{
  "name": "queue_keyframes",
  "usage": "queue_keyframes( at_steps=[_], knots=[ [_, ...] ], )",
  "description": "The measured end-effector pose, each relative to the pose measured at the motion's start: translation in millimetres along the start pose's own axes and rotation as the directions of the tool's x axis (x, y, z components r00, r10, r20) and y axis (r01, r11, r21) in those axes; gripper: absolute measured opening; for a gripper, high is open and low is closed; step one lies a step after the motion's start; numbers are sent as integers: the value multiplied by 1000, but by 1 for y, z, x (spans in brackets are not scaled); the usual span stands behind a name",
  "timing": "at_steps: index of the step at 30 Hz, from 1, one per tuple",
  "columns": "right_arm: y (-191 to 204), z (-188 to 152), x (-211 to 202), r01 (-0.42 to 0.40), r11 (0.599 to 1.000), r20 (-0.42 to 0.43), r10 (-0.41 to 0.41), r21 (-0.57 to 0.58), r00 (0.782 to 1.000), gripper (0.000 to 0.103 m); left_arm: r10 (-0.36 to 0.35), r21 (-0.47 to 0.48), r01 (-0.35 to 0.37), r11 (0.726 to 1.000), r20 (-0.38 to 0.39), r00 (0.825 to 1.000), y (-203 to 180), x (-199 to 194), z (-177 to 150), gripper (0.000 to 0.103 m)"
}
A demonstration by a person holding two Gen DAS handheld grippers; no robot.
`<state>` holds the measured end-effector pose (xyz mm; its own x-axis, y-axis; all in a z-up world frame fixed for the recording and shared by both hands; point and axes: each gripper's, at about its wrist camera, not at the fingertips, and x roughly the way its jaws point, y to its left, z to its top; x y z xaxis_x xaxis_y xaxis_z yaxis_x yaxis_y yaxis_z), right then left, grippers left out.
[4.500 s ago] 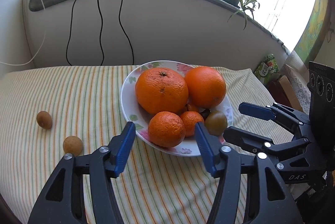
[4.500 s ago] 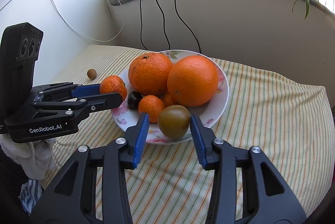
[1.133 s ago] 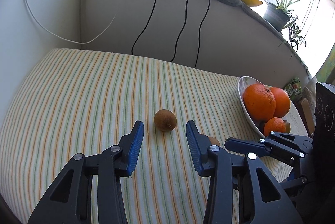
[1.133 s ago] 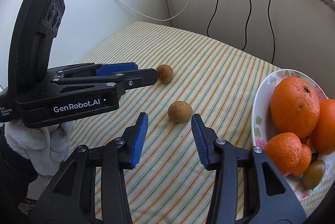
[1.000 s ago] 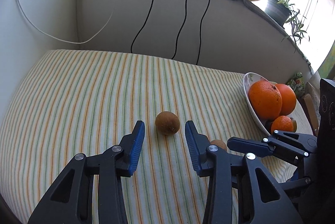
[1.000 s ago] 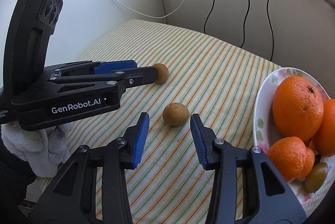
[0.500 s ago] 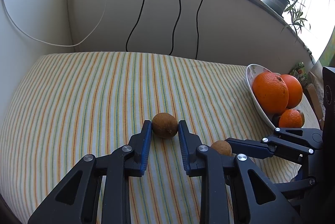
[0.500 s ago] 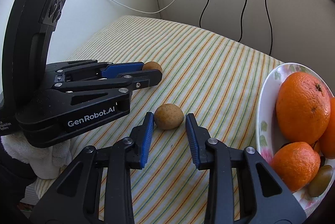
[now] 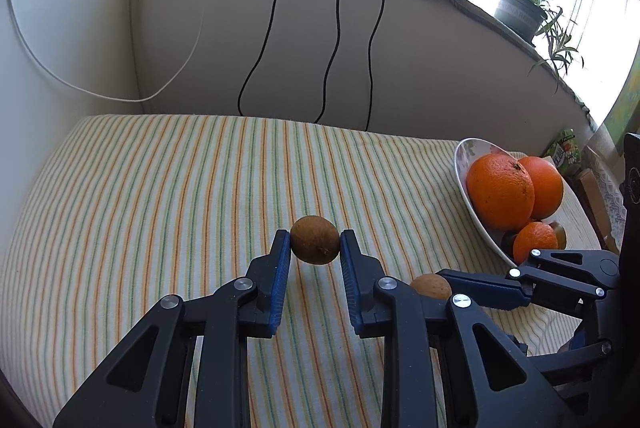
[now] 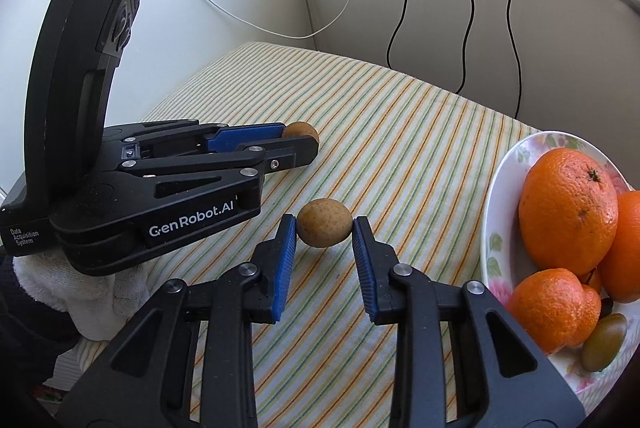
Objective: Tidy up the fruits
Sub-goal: 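Carry both brown kiwis over the plate and open both grippers onto it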
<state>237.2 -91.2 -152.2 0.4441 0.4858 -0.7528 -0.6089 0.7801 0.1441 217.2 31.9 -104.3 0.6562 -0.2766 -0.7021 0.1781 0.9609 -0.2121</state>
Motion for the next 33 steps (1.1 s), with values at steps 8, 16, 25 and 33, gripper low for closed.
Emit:
queue_keyframes(
  at_steps=[8, 16, 25, 33],
  knots=[
    [-11, 4, -36, 6, 1000, 61, -5, -6, 998, 30, -30, 23, 29, 999, 37, 999, -21, -10, 16, 23],
    [-43, 11, -72, 43, 999, 118, -45, 19, 992, 30, -73, 60, 70, 996, 51, 996, -52, -8, 32, 23],
    [-93, 7, -104, 102, 993, 153, -111, 66, 982, 30, -124, 114, 116, 987, 60, 991, -95, 2, 53, 23],
    [-135, 9, -115, 126, 985, 154, -143, 115, 978, 30, -166, 140, 159, 977, 41, 985, -123, 15, 65, 23]
  ],
)
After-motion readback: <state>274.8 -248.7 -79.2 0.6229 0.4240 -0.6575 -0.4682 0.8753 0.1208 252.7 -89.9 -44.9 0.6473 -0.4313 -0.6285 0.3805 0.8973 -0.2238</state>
